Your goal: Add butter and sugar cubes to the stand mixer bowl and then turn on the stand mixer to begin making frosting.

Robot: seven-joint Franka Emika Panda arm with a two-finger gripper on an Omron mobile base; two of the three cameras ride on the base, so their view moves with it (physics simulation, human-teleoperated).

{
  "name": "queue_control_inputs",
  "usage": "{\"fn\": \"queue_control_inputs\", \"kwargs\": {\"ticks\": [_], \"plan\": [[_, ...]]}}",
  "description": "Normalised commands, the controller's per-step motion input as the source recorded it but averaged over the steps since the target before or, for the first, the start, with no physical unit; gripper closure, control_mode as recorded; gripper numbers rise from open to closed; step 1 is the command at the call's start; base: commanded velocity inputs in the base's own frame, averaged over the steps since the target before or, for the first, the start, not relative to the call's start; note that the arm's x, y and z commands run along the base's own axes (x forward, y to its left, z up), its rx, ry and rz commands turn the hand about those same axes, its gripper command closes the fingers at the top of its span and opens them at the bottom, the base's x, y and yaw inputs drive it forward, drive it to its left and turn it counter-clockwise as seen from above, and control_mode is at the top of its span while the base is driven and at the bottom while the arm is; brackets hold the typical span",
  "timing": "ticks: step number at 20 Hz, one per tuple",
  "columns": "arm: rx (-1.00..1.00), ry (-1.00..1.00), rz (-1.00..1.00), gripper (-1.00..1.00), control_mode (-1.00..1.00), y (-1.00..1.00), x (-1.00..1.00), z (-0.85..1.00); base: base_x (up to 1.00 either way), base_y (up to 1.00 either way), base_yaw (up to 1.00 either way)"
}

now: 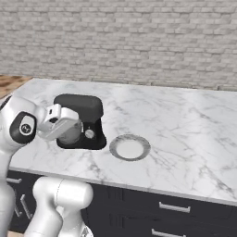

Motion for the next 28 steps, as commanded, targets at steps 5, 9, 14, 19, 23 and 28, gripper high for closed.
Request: {"fn": "queue_control_inputs", "kwargs": {"ticks": [5, 9, 14, 19, 23, 28], "plan": [[0.0, 0.0, -0.24, -1.0, -1.0, -0.23, 0.34, -0.17, 0.0, 0.0, 0.0], [0.01, 0.0, -0.05, -1.0, -1.0, -0.1, 0.21, -0.37, 0.0, 0.0, 0.0], [0.06, 0.0, 0.04, -1.0, -1.0, 0.0, 0.0, -0.56, 0.0, 0.0, 0.0], [0.1, 0.0, 0.11, -1.0, -1.0, 0.0, 0.07, -0.5, 0.0, 0.0, 0.0], [0.08, 0.0, 0.11, -1.0, -1.0, 0.04, 0.29, -0.31, 0.0, 0.0, 0.0], [0.03, 0.0, 0.06, -1.0, -1.0, 0.24, 0.35, -0.22, 0.0, 0.0, 0.0]]}}
